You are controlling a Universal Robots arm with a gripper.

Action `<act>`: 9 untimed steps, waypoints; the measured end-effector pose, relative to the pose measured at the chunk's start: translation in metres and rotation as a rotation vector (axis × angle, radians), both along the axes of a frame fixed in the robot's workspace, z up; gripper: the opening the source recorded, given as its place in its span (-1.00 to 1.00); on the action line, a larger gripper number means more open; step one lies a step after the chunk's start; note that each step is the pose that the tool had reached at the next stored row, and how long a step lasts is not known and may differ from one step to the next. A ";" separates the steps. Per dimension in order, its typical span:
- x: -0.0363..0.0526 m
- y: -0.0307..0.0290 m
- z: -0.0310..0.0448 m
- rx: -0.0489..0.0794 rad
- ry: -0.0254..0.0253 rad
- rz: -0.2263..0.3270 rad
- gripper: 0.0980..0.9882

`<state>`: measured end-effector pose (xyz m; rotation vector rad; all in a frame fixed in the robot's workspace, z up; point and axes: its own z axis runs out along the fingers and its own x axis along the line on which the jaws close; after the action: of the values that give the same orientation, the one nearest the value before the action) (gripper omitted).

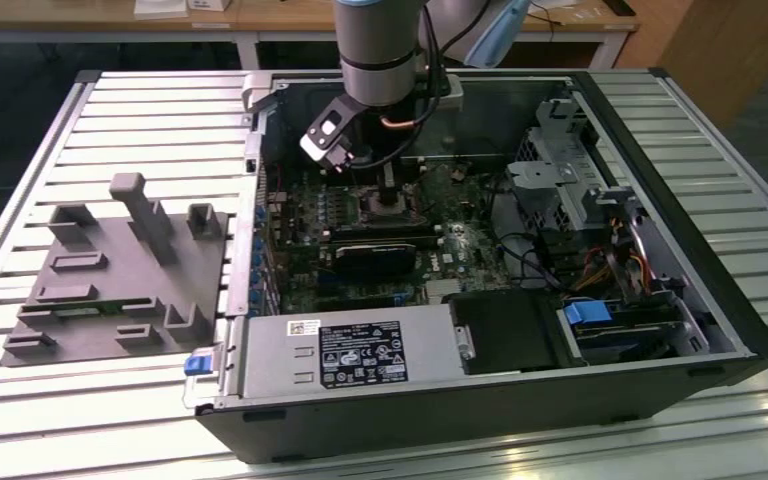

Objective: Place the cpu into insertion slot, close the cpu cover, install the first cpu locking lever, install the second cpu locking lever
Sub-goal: 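Place the cpu into insertion slot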

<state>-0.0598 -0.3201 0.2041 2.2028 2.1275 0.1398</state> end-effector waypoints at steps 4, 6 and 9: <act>0.0000 0.0000 0.0004 0.000 0.0000 0.000 -0.99; 0.0000 0.0000 0.0006 0.000 0.0000 0.000 -0.99; 0.0000 0.0000 0.0047 0.000 0.0001 0.000 -0.99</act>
<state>-0.0598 -0.3202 0.2087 2.2028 2.1275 0.1395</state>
